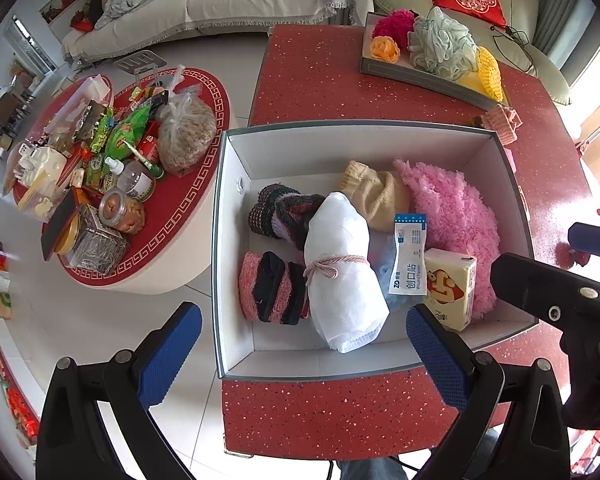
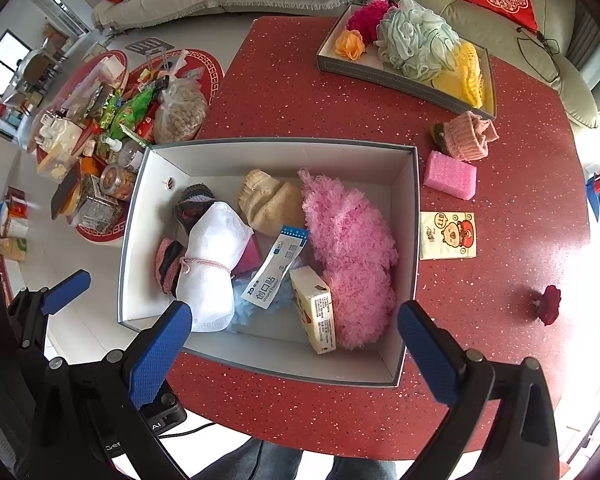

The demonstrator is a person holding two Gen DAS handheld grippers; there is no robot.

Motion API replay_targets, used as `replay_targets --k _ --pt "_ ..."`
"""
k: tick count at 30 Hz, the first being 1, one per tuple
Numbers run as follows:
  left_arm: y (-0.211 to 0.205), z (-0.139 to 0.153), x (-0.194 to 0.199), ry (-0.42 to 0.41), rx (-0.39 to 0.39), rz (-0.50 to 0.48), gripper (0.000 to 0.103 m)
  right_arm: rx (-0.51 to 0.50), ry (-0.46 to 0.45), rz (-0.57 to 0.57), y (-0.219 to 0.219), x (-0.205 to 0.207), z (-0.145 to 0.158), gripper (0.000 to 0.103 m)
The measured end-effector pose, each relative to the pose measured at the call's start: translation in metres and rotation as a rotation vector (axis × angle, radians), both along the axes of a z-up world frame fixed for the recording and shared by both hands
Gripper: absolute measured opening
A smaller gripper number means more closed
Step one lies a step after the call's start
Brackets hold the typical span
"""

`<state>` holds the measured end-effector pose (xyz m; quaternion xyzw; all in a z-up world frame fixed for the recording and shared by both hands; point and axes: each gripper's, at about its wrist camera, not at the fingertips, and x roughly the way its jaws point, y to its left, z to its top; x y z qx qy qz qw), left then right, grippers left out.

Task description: Organize soft objects

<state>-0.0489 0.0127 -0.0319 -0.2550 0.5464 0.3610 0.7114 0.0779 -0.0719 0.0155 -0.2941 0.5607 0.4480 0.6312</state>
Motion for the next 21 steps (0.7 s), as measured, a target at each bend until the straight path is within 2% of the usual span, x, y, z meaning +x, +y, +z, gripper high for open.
replay_targets --k 21 --pt "-0.011 -0.003 -0.003 0.029 -0.003 -0.044 0.103 0.0 0.017 -0.041 -0.012 -0.005 -0.004 0.103"
